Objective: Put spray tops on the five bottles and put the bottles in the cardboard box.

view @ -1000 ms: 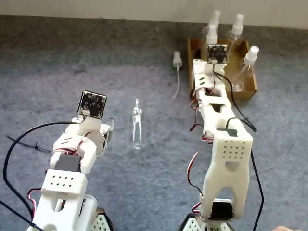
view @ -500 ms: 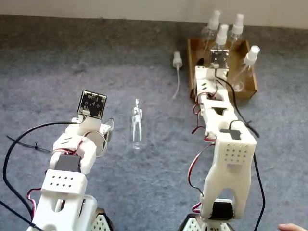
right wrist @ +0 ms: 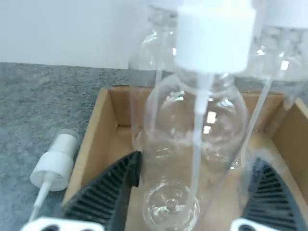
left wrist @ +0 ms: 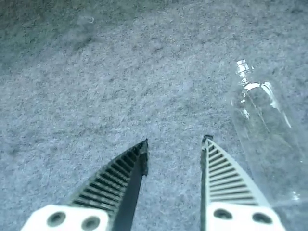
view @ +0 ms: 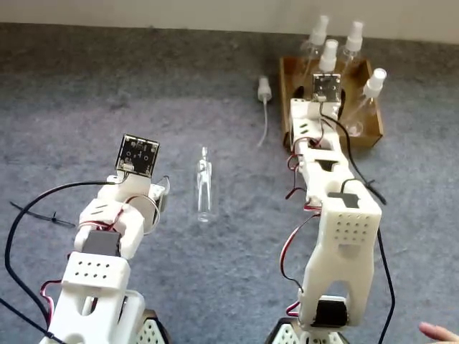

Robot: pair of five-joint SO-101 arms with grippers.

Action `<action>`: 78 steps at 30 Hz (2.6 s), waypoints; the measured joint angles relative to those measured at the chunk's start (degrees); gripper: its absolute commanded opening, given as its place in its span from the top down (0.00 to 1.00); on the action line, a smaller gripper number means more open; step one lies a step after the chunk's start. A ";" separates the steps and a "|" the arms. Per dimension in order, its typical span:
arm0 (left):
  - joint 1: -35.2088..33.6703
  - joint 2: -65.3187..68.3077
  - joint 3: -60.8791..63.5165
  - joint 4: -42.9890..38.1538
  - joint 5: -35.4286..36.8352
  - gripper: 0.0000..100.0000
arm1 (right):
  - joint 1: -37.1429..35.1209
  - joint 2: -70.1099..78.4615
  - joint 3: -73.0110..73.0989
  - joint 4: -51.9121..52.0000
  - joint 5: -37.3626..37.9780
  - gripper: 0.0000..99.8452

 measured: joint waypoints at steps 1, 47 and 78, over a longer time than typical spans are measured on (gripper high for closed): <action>0.00 0.00 0.00 0.00 0.00 0.82 | 0.00 0.00 0.00 0.00 0.00 0.68; 0.00 -0.09 1.23 0.00 0.00 0.82 | -0.97 0.00 0.62 -13.80 0.00 0.68; 0.00 -0.09 1.23 0.00 0.00 0.82 | -1.23 -11.78 0.88 -13.80 0.00 0.68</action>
